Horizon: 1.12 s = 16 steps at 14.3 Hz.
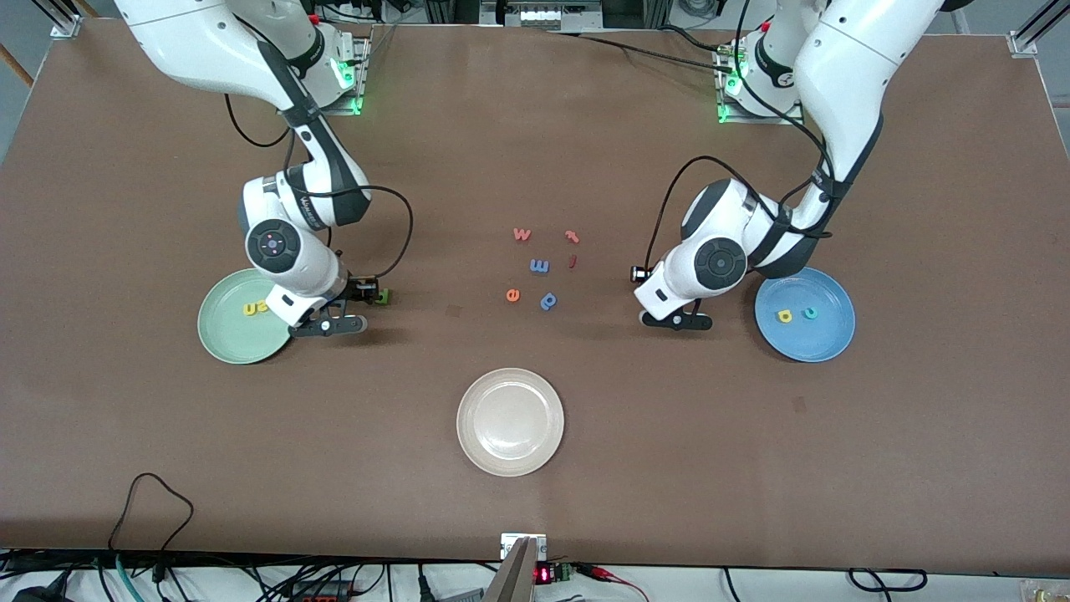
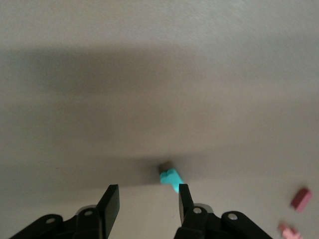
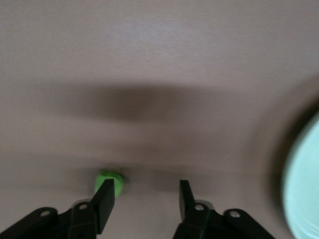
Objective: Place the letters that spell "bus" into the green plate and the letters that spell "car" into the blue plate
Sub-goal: 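Grasp a teal letter with the left gripper while the right gripper grasps green p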
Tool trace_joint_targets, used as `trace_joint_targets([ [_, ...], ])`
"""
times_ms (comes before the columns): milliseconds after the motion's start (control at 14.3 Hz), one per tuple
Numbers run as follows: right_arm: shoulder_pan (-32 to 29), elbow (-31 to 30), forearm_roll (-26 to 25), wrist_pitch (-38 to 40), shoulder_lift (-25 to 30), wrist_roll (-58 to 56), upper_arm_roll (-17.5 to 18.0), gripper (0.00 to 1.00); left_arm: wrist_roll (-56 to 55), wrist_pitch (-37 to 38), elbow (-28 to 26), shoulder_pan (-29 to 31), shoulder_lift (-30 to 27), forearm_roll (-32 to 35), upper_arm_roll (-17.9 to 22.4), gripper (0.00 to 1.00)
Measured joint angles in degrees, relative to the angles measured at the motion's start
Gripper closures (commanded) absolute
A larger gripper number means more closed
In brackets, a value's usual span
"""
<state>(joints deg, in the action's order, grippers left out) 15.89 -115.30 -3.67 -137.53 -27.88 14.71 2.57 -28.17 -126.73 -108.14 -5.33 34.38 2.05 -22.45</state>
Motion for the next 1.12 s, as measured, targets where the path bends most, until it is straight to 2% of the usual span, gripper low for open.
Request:
trace_joint_targets([
  [349,3.3,0.0,0.1,-4.1,-3.1,6.7,0.0,0.4,-9.6,-1.9,0.0,-1.6,1.4,0.0,-0.1,0.52],
  [699,3.4,0.0,0.2,-4.1,-3.1,7.3,-0.1,0.41,-11.1,-1.9,-0.1,-2.0,2.0,0.0,0.0,0.55],
  [1118,3.4,0.0,0.4,-3.9,-3.1,7.4,-0.1,0.41,-11.4,-1.9,-0.1,-2.0,2.3,0.0,0.2,0.75],
])
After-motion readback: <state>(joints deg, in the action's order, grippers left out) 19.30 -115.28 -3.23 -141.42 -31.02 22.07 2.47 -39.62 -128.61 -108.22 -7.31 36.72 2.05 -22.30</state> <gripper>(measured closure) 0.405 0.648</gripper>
